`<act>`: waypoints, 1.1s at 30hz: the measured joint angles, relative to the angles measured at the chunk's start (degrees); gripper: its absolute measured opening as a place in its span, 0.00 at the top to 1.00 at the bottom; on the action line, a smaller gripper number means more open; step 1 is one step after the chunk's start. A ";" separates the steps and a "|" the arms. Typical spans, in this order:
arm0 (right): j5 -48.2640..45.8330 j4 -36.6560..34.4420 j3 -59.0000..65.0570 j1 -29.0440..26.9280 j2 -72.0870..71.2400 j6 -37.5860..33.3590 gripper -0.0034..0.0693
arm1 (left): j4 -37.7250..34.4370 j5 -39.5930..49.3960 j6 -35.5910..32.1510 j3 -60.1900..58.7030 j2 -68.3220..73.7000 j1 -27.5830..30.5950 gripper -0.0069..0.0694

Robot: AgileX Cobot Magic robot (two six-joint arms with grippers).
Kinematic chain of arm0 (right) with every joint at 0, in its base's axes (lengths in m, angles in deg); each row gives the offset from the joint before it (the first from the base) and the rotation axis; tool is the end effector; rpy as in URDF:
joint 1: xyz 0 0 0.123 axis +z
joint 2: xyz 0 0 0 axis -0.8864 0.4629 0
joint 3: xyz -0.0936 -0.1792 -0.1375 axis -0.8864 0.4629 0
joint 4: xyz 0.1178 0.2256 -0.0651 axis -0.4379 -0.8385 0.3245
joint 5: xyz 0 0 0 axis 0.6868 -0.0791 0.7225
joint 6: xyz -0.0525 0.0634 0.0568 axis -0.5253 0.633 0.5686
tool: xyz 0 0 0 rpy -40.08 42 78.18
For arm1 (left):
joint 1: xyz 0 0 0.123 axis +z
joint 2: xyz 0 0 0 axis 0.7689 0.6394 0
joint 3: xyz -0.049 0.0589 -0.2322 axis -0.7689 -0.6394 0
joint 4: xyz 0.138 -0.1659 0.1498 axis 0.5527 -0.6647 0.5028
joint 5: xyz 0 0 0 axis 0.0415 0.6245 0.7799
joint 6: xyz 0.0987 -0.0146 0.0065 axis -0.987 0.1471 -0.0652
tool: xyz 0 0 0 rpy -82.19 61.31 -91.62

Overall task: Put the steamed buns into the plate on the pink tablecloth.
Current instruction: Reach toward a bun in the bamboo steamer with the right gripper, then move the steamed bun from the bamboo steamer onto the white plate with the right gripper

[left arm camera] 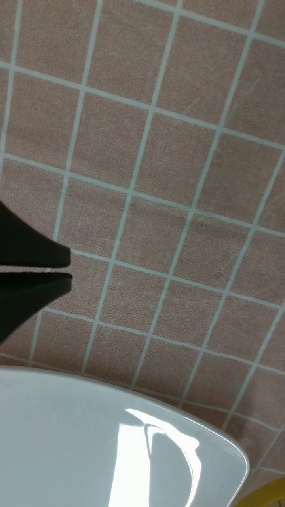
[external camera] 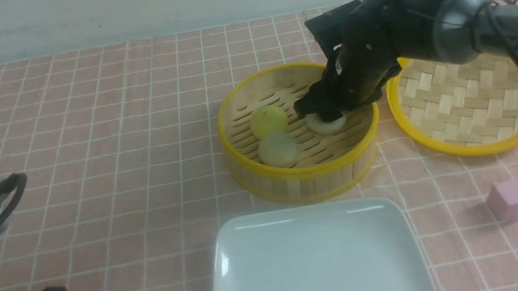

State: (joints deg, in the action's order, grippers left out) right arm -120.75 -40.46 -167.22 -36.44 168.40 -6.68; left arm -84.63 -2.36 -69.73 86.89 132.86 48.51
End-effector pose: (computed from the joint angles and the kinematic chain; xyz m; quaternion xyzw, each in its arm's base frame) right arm 0.4334 0.2003 0.1443 -0.1048 0.9524 0.0465 0.2824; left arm 0.1885 -0.0301 0.2028 -0.1580 0.9439 -0.1760 0.2304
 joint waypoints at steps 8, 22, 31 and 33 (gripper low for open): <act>-5.31 -1.03 -0.04 0.00 -3.78 -0.52 0.92 | 0.00 0.00 0.00 0.00 0.00 0.00 0.83; -12.66 -19.84 29.30 9.58 -34.46 -10.67 0.92 | 0.00 -0.10 0.00 0.00 0.00 0.00 0.81; 8.21 -20.62 46.73 13.11 -30.25 -10.84 0.74 | 0.00 -0.10 0.00 0.00 0.00 0.00 0.79; 8.60 -20.62 46.85 13.11 -30.05 -10.84 0.64 | 0.00 -0.10 0.00 0.00 0.00 0.00 0.79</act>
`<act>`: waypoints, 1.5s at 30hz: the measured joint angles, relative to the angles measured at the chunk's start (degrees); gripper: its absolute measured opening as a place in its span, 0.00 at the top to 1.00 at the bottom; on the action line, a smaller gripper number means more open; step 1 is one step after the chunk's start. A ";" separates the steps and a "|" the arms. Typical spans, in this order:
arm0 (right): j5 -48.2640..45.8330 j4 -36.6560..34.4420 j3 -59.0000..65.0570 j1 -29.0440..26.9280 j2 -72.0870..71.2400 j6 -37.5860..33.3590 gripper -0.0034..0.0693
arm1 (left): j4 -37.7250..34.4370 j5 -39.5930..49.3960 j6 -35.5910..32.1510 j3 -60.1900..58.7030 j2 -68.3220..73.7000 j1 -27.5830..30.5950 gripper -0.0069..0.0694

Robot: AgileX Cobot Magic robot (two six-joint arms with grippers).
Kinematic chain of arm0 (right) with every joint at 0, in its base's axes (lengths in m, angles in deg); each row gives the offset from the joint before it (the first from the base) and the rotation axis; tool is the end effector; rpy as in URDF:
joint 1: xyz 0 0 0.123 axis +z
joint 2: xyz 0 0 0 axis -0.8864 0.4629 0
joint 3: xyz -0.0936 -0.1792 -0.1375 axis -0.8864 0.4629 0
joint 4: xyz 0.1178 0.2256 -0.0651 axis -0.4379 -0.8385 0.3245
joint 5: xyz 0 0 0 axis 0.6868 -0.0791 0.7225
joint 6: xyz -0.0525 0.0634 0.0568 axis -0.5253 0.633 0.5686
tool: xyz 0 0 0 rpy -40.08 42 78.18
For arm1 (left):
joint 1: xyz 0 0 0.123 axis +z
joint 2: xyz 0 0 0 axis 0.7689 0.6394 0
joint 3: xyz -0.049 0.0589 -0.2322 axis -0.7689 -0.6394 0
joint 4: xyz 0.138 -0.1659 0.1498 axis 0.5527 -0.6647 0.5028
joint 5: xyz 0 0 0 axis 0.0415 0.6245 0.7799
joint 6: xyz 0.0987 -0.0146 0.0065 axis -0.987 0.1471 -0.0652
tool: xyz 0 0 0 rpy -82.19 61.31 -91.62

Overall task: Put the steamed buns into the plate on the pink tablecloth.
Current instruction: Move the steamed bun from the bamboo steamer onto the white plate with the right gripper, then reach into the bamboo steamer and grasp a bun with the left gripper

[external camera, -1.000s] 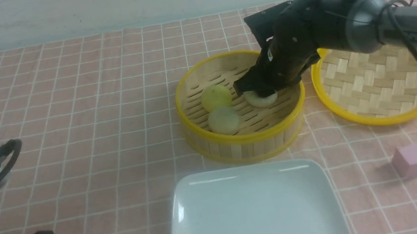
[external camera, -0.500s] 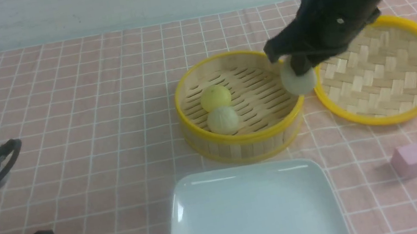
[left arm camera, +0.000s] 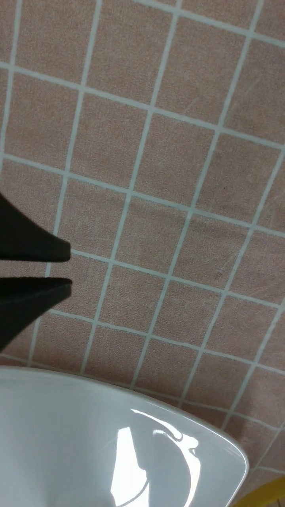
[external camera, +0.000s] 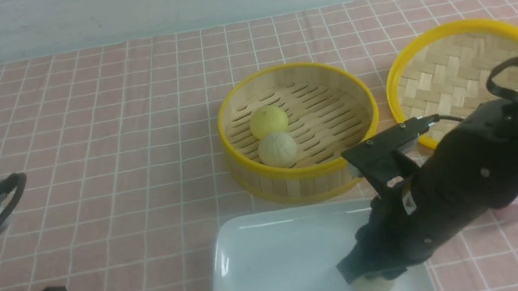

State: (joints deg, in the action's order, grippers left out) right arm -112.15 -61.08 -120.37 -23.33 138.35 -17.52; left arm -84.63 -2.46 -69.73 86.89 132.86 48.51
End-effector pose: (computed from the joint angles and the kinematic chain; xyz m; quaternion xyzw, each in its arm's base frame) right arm 0.2449 0.2112 0.1291 -0.1863 0.9578 0.1431 0.1655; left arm 0.1886 -0.0301 0.2029 -0.1581 0.9437 -0.1760 0.2313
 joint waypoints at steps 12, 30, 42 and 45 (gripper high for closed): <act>-27.72 12.18 -11.01 0.00 -19.10 -0.64 0.55 | 0.06 0.28 0.00 0.00 0.00 0.00 0.76; -37.42 21.27 10.29 0.00 -59.45 -0.64 0.97 | -10.42 7.86 -10.15 16.05 7.44 -0.24 0.91; -30.05 23.65 18.43 0.00 -61.82 -0.64 0.96 | -12.01 2.13 -8.09 37.20 33.38 -22.59 0.89; -28.97 23.91 18.48 0.00 -61.82 -0.64 0.96 | -5.80 2.03 -2.27 46.69 43.33 -26.26 0.80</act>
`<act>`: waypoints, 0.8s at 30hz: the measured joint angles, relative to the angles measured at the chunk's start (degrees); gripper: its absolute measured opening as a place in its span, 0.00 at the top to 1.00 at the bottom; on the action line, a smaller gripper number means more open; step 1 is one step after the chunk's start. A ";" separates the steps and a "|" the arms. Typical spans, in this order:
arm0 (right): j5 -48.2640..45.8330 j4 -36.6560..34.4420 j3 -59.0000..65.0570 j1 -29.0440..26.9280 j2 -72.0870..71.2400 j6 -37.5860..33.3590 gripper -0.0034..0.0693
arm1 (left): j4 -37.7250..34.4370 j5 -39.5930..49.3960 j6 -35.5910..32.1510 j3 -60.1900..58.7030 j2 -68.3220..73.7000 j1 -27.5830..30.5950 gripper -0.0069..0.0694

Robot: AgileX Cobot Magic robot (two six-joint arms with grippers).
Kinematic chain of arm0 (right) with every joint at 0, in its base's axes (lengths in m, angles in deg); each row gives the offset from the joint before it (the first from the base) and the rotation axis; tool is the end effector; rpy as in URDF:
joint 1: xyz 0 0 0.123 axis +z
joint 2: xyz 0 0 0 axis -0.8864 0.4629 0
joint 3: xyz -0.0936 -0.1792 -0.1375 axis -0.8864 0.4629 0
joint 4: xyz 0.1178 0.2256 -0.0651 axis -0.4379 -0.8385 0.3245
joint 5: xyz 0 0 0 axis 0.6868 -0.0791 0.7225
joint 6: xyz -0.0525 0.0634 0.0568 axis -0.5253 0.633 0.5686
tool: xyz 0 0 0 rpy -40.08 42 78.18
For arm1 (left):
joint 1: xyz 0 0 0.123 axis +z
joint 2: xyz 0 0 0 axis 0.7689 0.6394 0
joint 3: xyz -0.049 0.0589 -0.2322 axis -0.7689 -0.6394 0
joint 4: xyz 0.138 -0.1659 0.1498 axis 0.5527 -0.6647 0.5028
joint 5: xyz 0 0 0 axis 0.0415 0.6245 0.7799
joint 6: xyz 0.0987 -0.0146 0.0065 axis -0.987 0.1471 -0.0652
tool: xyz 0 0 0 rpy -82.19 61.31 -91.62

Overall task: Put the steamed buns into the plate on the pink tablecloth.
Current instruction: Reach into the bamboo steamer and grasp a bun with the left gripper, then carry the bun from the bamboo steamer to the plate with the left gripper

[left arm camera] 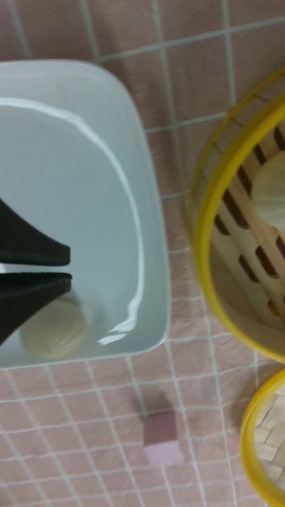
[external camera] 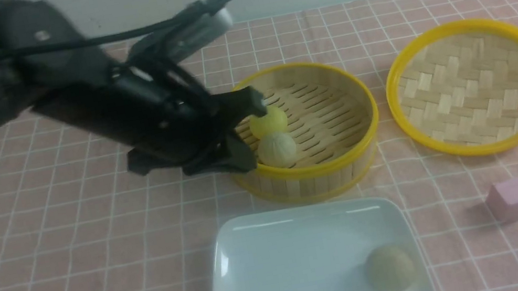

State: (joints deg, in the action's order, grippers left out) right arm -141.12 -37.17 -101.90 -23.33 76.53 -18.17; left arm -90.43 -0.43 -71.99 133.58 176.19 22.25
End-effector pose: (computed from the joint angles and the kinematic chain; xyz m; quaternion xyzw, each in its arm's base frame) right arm 0.1197 0.0734 0.2616 -0.2773 0.8964 0.0322 0.3444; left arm 0.3148 -0.2037 0.2450 0.0614 0.9438 -0.2684 0.1828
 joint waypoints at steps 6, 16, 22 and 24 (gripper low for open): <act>1.22 0.07 0.00 0.00 0.00 0.00 0.96 | 15.17 3.68 7.30 19.48 17.07 -3.74 0.56; 1.35 0.13 0.00 0.00 0.00 0.00 0.95 | 26.85 10.72 11.01 34.89 31.90 -5.94 0.61; 1.35 0.13 0.00 0.00 0.00 0.00 0.95 | 29.20 12.70 12.16 35.01 30.40 -5.94 0.87; 1.35 0.13 0.00 0.00 0.00 0.00 0.94 | 28.81 13.47 12.16 35.01 27.80 -6.12 0.87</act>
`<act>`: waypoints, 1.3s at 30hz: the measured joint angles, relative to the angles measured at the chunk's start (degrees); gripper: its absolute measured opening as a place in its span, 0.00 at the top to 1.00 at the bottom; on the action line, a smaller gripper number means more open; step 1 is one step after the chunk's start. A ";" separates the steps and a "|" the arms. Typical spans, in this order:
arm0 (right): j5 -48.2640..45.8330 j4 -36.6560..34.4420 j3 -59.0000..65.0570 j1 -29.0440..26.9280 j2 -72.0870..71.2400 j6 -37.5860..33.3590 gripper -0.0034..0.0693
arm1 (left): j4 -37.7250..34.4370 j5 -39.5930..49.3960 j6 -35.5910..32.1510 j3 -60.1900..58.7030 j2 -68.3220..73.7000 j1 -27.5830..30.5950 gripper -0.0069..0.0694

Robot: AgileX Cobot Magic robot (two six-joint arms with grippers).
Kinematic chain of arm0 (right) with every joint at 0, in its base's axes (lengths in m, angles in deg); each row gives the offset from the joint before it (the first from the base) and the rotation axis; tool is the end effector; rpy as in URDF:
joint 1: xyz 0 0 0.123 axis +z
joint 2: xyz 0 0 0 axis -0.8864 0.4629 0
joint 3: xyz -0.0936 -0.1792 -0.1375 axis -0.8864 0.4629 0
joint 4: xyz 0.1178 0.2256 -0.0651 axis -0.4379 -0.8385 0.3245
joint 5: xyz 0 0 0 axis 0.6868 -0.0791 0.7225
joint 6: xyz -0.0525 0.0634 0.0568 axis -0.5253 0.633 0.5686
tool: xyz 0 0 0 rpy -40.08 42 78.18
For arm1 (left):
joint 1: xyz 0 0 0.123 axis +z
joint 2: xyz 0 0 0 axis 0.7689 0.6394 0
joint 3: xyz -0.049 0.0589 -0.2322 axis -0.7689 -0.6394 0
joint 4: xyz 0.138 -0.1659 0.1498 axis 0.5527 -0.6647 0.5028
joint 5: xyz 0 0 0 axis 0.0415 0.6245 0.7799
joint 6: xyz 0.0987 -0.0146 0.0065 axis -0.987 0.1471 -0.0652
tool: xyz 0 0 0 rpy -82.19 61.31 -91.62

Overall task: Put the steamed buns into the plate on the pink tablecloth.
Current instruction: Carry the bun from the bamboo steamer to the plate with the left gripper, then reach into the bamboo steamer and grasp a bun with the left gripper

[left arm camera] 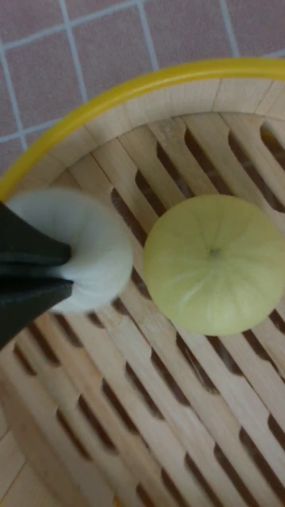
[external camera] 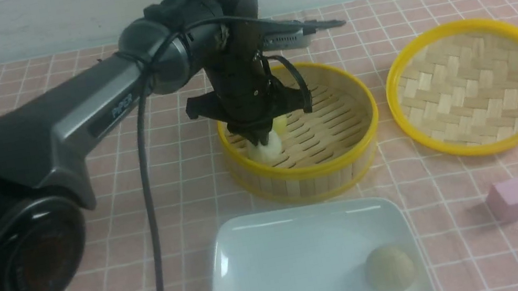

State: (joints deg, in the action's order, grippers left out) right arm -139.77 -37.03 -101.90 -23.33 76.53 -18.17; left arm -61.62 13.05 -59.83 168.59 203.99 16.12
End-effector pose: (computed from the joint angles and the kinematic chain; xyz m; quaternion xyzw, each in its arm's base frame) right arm 0.1210 0.0746 0.2632 -0.2777 0.8920 0.0357 0.3548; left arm 0.3899 -0.2590 0.2100 0.1272 0.9691 -0.0747 0.1978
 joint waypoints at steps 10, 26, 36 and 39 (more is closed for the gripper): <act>0.00 -0.06 0.00 0.00 0.00 0.00 0.93 | 4.31 10.27 -5.13 0.36 -27.37 -0.48 0.88; 0.05 -0.06 0.00 0.00 0.00 0.00 0.91 | -14.71 -8.20 -4.47 -39.54 -27.88 -0.48 0.86; 0.05 -0.11 0.00 0.00 0.00 0.00 0.89 | -19.74 -16.91 -4.47 -42.86 -19.79 -0.48 0.61; 0.05 -0.11 0.00 0.00 0.00 0.00 0.88 | -19.76 -16.22 -4.43 -40.77 -19.75 -0.48 0.49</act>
State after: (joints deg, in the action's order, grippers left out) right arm -139.71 -37.14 -101.90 -23.33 76.53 -18.17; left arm -81.38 -3.18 -64.26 127.82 184.25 15.64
